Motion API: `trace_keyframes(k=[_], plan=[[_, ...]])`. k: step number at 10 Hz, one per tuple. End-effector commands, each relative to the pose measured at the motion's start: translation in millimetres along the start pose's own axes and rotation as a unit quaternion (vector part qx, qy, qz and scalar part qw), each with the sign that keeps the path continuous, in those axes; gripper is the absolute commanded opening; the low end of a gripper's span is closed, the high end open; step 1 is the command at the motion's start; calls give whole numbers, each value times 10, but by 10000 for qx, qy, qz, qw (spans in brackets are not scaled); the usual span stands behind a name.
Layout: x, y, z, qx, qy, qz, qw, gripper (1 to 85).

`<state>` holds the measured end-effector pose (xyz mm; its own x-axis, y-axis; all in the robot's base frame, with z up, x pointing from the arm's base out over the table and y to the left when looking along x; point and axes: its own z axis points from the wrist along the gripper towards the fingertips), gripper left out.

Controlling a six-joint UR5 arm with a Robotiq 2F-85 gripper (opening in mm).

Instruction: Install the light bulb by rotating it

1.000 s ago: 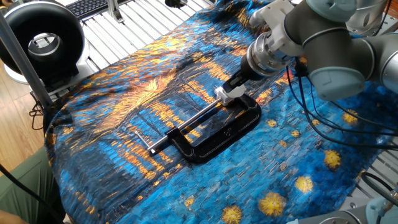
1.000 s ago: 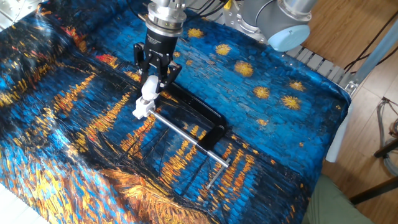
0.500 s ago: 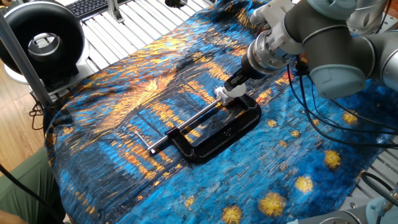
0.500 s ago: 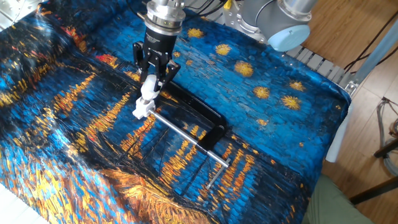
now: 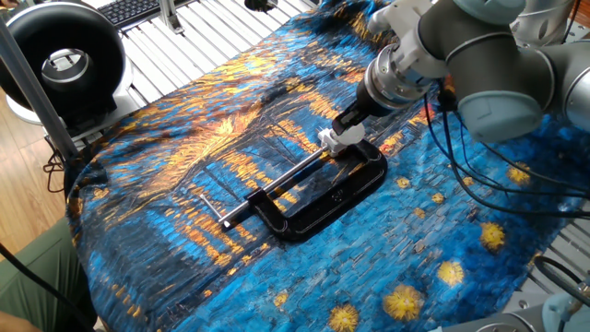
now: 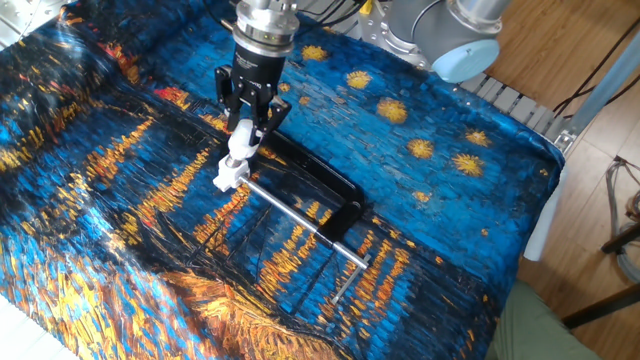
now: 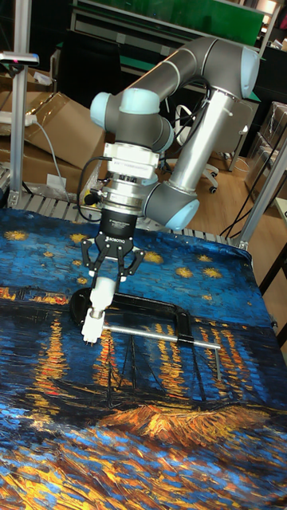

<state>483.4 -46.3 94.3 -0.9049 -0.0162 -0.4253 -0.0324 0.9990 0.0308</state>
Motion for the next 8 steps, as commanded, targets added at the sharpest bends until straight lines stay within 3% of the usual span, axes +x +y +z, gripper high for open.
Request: trace_keyframes(k=[1, 5, 8], plan=[[49, -87, -29, -157, 48, -72, 9998, 520], [27, -67, -22, -103, 74, -144, 9998, 530], [91, 28, -153, -194, 132, 73, 9997, 520]])
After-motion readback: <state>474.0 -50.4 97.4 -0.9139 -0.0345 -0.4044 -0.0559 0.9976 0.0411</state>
